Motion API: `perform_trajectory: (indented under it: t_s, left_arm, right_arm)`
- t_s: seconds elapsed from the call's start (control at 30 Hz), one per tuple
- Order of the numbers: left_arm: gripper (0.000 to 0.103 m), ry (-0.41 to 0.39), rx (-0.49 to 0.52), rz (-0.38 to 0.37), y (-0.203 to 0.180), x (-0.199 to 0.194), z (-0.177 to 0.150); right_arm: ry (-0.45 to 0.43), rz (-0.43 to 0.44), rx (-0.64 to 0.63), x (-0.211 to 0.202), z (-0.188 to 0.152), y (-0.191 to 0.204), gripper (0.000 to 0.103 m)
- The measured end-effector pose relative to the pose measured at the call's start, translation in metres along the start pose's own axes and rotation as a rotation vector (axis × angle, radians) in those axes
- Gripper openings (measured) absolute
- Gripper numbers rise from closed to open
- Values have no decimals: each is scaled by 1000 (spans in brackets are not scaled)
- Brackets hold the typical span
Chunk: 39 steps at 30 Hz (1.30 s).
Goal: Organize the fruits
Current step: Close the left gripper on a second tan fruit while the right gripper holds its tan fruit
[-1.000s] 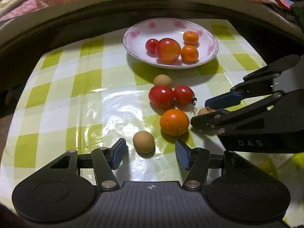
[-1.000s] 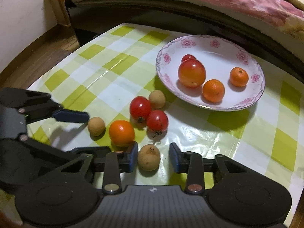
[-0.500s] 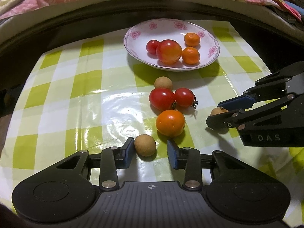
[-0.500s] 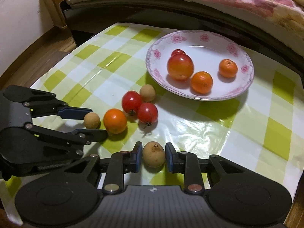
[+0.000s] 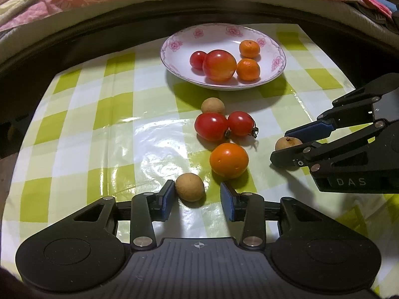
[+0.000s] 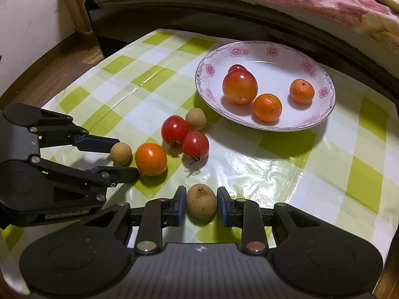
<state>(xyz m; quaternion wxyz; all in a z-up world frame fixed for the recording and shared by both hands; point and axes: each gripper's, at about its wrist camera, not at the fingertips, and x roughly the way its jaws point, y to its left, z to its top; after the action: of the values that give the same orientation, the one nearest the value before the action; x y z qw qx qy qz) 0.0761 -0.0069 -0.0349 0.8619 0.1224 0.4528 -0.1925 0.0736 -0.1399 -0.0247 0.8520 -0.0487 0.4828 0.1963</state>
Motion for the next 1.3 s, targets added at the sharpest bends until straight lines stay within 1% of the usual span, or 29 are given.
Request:
perform_trajectory:
  t_s: [0.07, 0.2, 0.3, 0.47, 0.57, 0.83, 1.3]
  left_arm:
    - [52, 0, -3, 2, 1, 0, -1]
    - [53, 3, -12, 3, 3, 0, -1]
    - [50, 6, -15, 1, 2, 0, 0]
    - [35, 9, -32, 5, 4, 0, 2]
    - [32, 14, -52, 0, 7, 0, 3]
    - [32, 21, -47, 1, 4, -1, 4]
    - [32, -24, -38, -9, -4, -10, 14]
  right_arm:
    - [4, -5, -10, 0, 0, 1, 30]
    - [13, -15, -23, -1, -2, 4, 30]
    - [15, -22, -19, -2, -2, 3, 30]
    - [19, -29, -22, -1, -1, 4, 30]
    - [21, -31, -13, -1, 0, 2, 29]
    - [19, -40, -5, -1, 0, -1, 29]
    - [-19, -55, 20, -9, 7, -7, 29]
